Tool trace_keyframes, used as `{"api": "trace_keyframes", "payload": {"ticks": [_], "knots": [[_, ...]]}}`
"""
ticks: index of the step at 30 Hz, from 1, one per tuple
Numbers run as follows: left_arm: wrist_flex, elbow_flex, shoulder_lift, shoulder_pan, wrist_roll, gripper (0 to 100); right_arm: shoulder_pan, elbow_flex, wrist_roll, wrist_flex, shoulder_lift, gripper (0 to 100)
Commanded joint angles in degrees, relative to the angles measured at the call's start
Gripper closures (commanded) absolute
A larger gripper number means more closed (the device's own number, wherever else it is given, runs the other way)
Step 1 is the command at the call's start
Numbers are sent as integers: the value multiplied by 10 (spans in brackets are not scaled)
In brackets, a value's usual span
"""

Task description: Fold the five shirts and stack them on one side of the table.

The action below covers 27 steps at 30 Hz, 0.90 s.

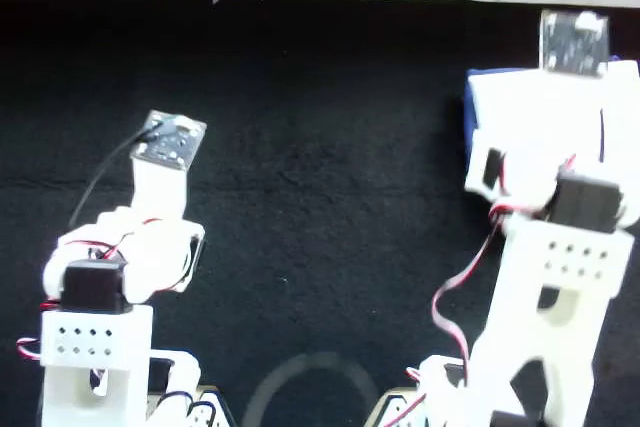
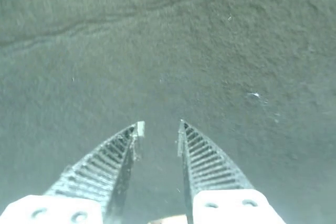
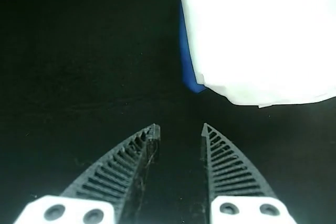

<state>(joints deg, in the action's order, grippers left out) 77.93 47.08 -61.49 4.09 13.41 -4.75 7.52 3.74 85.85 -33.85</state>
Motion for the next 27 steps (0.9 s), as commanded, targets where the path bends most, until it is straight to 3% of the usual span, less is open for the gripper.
{"api": "trace_keyframes", "payload": {"ticks": [1,7,12,16,21,27], "knots": [[-68,60,-9,-7,10,881,9,247,0,-133,-112,868],[-184,193,-13,-7,9,881,15,524,0,-314,-240,868],[-249,268,-14,-7,9,881,18,688,0,-400,-323,868],[-265,304,-14,-10,-1,881,18,773,-4,-433,-369,868],[-281,349,-14,-10,-102,881,51,880,-5,-438,-422,868],[-277,395,-14,-8,-106,881,65,965,-47,-434,-525,868]]}}
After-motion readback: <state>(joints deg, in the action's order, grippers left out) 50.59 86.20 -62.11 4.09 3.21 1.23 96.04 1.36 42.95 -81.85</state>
